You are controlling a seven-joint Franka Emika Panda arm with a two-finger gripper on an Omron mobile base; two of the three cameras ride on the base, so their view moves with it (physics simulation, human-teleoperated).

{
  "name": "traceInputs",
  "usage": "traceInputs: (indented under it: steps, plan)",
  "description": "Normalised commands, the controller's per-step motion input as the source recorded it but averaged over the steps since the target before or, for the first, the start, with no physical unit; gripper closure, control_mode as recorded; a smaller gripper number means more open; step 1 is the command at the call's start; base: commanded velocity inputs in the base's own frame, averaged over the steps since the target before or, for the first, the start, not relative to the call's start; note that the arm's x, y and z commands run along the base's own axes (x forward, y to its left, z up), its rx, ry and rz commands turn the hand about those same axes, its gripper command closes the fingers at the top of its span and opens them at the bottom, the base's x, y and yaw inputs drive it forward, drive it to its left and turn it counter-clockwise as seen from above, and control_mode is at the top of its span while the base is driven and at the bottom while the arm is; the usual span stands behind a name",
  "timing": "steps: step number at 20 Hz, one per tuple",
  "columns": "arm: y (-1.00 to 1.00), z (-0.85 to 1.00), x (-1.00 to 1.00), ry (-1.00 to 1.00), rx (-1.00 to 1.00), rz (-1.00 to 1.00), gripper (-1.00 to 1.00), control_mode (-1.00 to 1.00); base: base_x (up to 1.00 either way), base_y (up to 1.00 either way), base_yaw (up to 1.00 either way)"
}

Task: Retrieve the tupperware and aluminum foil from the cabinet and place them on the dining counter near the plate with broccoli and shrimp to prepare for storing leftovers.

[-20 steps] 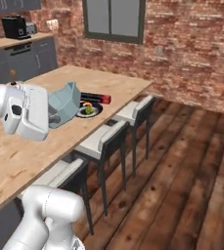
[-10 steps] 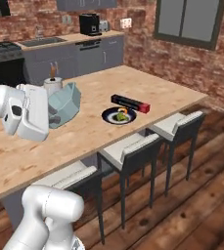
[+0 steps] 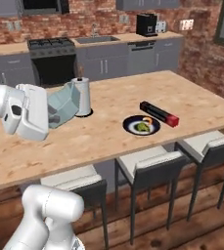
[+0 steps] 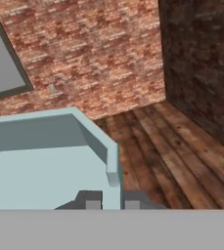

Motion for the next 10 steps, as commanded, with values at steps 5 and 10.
traceInputs:
  steps: [5,10]
  plan:
    - [0.0,0.0,0.0,0.0,0.0,0.0,1.0,1.0,0.03,-1.0,0.31]
    - [0.0,0.0,0.0,0.0,0.0,0.0,1.0,1.0,0.0,-1.0,0.21]
